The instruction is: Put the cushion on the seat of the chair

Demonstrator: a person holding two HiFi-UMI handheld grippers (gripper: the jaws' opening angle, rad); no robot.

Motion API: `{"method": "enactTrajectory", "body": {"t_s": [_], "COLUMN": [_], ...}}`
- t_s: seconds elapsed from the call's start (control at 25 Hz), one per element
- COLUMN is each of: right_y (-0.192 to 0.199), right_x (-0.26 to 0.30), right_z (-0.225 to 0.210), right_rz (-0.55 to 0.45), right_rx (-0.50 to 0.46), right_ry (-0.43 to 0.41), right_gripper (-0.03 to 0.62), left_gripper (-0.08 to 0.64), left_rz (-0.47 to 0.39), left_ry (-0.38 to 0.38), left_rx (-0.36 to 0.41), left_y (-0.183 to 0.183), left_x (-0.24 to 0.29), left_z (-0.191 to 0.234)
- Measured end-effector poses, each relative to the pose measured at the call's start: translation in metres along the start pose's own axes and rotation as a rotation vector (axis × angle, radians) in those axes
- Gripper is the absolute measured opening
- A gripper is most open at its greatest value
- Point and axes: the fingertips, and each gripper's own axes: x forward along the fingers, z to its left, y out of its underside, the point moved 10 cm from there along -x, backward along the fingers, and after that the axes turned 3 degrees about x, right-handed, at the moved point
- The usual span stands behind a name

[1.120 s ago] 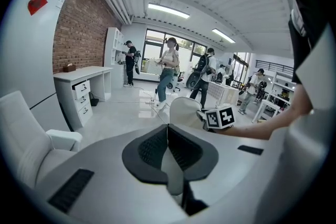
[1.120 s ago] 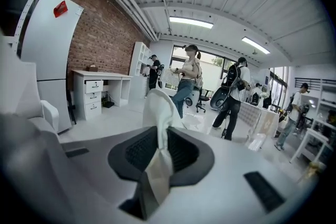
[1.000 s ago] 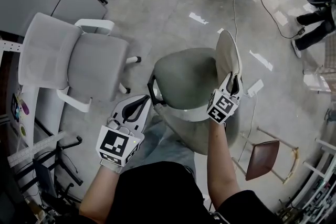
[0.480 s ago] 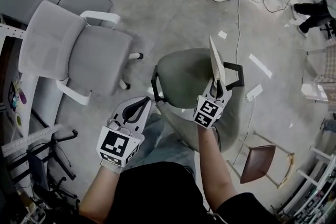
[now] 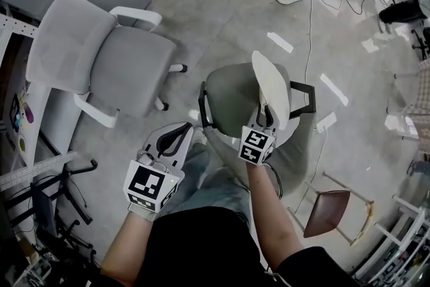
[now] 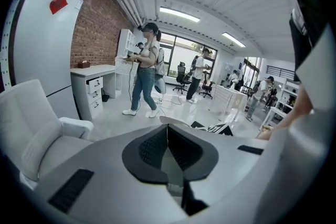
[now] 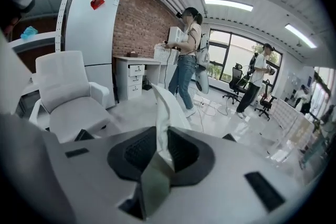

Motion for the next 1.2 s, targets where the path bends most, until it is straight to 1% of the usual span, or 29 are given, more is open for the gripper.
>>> {"method": "enactTrajectory", "body": {"t_s": [0.24, 0.56, 0.8, 1.2], "right_y": [0.016, 0.040, 0.055, 0.077], "right_x": [0.004, 0.015, 0.025, 0.041], "right_z": [0.024, 0.053, 0.066, 0.080], "right_rz": [0.073, 0.182, 0.250, 0.333], "right_rx": [-0.076, -0.129, -0.147, -0.148], "right_ry": [-0.081, -0.199, -0.266, -0.340], "right_gripper": [0.077, 0.081, 0.080, 0.078], "left_gripper": [0.012, 0.012, 0.012, 0.012], "left_rz": [0.005, 0.018, 0.033, 0.060], "left_ry": [-0.019, -0.041, -0.048, -0.055], "left_rx": [-0.013, -0.031, -0.033, -0.039], "left_y": [0.009, 0.017, 0.020, 0.028], "left_x": [-0.006, -0.013, -0.014, -0.014], "left_z": [0.001, 0.006, 0.010, 0.014]}}
